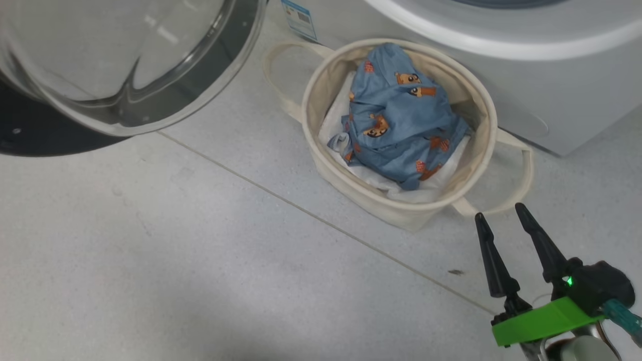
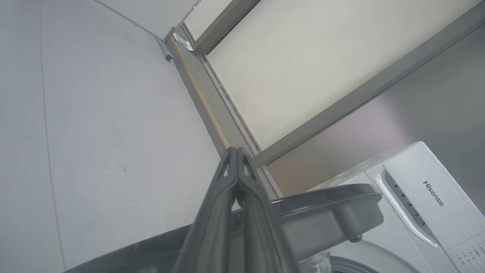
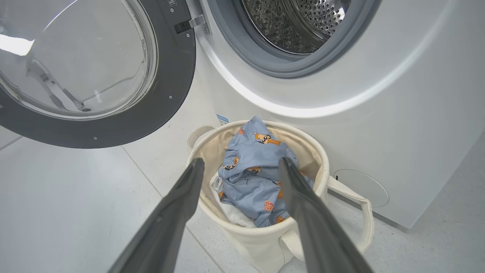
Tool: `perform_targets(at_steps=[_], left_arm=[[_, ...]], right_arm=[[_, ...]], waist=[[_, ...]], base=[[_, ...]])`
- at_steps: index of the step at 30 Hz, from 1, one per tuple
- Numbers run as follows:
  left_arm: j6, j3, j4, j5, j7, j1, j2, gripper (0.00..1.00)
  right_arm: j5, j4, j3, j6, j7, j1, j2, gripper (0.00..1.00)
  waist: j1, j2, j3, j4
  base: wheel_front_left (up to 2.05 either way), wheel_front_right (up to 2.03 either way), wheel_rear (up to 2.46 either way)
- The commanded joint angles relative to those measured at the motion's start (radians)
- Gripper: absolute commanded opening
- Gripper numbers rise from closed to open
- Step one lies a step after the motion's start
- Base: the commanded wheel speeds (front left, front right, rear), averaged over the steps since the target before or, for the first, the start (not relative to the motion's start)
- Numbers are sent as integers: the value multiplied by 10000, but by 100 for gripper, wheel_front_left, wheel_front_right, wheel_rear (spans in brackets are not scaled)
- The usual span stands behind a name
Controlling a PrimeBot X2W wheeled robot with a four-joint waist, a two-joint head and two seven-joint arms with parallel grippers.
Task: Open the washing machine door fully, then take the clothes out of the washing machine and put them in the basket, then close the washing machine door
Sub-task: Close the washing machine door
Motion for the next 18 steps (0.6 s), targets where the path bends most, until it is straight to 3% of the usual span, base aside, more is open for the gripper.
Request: perform_targets(at_steps=[1, 8, 18], left_arm=[[131, 163, -58, -97, 276, -260, 945, 0], [626, 449, 935, -271, 620, -595, 1537, 0], [1100, 381, 1189, -868, 2129, -586, 1558, 0]], right_arm=[[-145, -415, 265, 75, -122, -58, -118, 100], [-200, -577, 143, 75, -122, 49, -279, 100], [-262, -692, 167, 75, -122, 218, -333, 100]], waist=[[0, 0, 211, -174], [0, 0, 399, -593], [0, 0, 397, -681]], base=[[0, 0, 0], [0, 0, 0], [0, 0, 0]])
